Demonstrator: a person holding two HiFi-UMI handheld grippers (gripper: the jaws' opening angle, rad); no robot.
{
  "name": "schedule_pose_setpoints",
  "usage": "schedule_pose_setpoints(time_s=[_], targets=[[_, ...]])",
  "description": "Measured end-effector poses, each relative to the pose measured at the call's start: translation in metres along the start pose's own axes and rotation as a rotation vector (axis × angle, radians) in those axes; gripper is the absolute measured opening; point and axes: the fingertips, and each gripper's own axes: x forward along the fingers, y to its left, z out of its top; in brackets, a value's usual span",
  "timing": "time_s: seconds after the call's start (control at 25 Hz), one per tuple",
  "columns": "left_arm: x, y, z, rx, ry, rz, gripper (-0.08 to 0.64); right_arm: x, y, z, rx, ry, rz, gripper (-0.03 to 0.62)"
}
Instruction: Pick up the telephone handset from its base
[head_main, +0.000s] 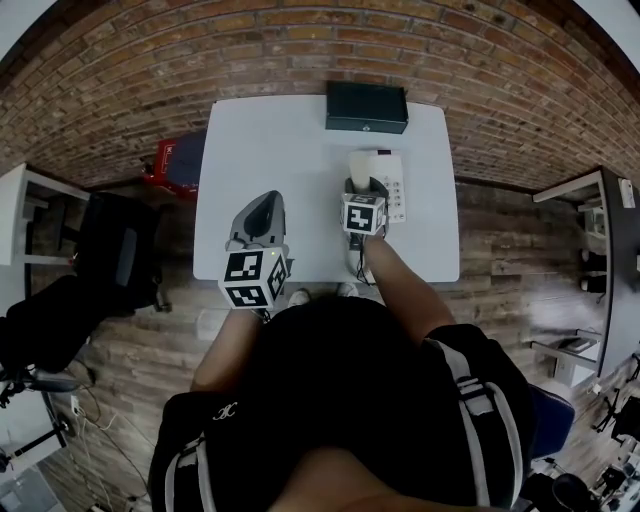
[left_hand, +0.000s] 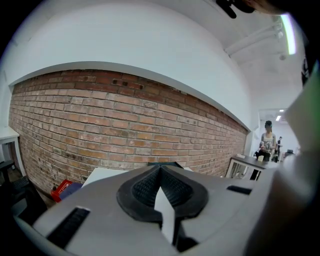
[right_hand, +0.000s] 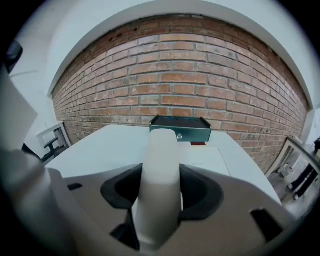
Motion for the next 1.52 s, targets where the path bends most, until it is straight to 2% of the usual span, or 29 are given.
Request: schedule_pose_setpoints(time_s=[0.16,0.48,0.72,1.0,1.28,1.52], targets=[[0.002,0.001,0.002,-0.007,-0.007,-0.006,0.002,-0.014,0.0,0.011,0.013,-0.047,0.014,0.202],[0.01,-0.01,0.007,-0.01,-0.016,-0.055,0.002,-0.065,-0.003,0.059,0.071,-0.199,0.051,0.202],[0.017,-0.021,0.011,-0.007,-0.02,-0.094,0.002,-0.128,-0.01,0.112,0.116,-0.384,0.065,0.202],[0.024,-0.035,0.015,-0.003,-0.032,-0.139,0.002,-0.193,-0.014,0.157,0.081,-0.566,0.047,0.202],[0.026,-0.061,0.019,0.031,-0.051,-0.185,0.002,-0.242,-0.029,0.16,0.104,-0.648,0.039,0.202],[0.028,-0.076,0.021,0.04,-0.058,-0.213,0.002,-0.257,-0.047,0.14,0.136,-0.636,0.006,0.202]])
